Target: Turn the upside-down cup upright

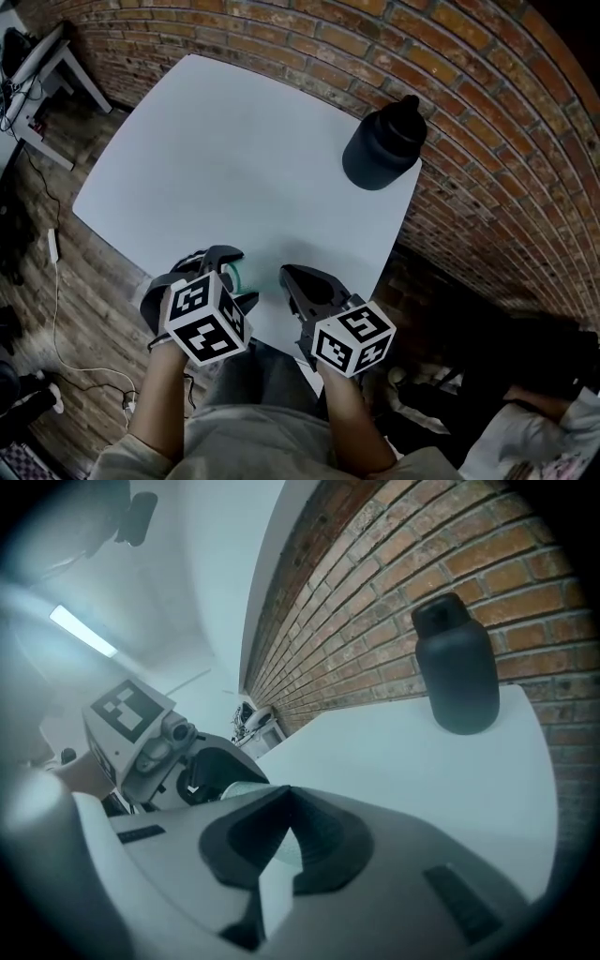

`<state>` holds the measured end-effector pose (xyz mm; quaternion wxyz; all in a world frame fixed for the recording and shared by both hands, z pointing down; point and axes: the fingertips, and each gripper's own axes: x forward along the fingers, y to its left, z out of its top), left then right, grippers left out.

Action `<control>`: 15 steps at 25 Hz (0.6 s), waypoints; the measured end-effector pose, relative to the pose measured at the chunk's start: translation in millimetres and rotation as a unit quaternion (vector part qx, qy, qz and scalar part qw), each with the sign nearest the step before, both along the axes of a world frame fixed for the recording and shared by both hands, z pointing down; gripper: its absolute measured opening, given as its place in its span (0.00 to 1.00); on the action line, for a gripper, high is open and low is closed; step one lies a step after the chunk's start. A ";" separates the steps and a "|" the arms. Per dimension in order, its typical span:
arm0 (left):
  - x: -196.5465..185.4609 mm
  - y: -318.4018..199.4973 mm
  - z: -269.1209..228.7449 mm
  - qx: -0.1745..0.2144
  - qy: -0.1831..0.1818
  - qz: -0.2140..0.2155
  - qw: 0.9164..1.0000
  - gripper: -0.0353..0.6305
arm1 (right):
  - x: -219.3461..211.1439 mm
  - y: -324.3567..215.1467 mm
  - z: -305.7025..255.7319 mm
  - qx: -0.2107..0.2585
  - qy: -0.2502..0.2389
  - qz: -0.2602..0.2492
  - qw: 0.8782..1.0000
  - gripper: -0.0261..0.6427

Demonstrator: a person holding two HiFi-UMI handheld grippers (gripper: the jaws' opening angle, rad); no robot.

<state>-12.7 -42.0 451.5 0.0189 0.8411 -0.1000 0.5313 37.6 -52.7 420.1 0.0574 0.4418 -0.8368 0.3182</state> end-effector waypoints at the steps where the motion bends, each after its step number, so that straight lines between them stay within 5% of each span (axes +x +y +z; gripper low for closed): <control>1: -0.1 0.7 1.9 -0.001 -0.008 0.004 1.000 0.50 | -0.2 0.4 3.0 -0.005 0.002 -0.002 1.000 0.05; 15: 8.4 2.9 14.0 0.001 -0.090 0.053 0.994 0.50 | 2.9 5.0 18.4 -0.032 0.010 -0.014 0.999 0.05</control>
